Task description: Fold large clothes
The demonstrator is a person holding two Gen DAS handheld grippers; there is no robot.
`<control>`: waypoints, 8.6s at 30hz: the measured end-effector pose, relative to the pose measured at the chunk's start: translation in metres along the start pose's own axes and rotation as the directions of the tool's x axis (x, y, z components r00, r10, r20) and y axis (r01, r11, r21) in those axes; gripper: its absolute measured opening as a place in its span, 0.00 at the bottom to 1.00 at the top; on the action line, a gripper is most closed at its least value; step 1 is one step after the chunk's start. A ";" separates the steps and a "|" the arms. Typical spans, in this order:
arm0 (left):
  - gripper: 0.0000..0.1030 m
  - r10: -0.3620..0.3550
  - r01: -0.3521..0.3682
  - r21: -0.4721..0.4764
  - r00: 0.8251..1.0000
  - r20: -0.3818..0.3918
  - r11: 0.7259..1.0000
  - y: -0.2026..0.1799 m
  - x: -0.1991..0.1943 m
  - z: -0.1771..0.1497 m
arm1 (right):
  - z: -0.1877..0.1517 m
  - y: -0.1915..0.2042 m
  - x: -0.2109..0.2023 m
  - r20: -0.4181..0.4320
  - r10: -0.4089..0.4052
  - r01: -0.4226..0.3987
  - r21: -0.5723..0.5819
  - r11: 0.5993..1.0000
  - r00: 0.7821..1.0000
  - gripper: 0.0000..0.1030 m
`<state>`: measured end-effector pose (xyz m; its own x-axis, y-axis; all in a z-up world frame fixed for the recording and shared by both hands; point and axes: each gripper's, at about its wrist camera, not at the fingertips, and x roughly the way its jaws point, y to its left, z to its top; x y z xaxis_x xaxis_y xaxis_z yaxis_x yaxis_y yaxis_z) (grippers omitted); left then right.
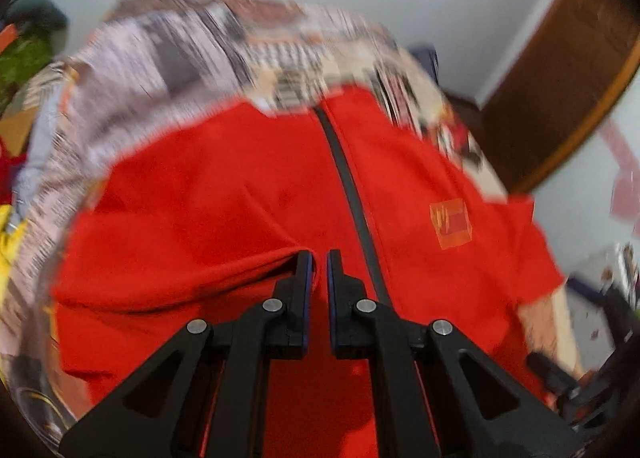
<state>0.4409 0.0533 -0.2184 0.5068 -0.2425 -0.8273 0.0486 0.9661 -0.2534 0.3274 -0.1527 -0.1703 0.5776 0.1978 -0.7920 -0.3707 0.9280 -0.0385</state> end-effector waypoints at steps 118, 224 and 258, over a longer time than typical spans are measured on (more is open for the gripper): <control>0.80 0.359 -0.357 -0.117 0.933 -0.003 0.927 0.129 -0.102 -0.100 | -0.062 -0.130 -0.043 -0.118 -0.046 0.080 0.300 0.951 0.992 0.47; 0.91 0.198 -0.199 0.006 0.976 0.090 0.980 0.029 -0.070 -0.114 | -0.038 -0.222 0.040 -0.119 -0.083 0.139 0.623 0.770 0.989 0.08; 0.91 0.198 -0.182 -0.129 0.972 0.124 0.975 0.103 -0.137 -0.157 | 0.024 0.160 0.076 -0.378 0.411 -0.399 0.113 0.910 0.830 0.11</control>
<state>0.2413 0.1720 -0.2103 0.6092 -0.0340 -0.7923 -0.1559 0.9744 -0.1617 0.3292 0.0179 -0.2222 0.0521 0.4263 -0.9031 -0.4853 0.8012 0.3501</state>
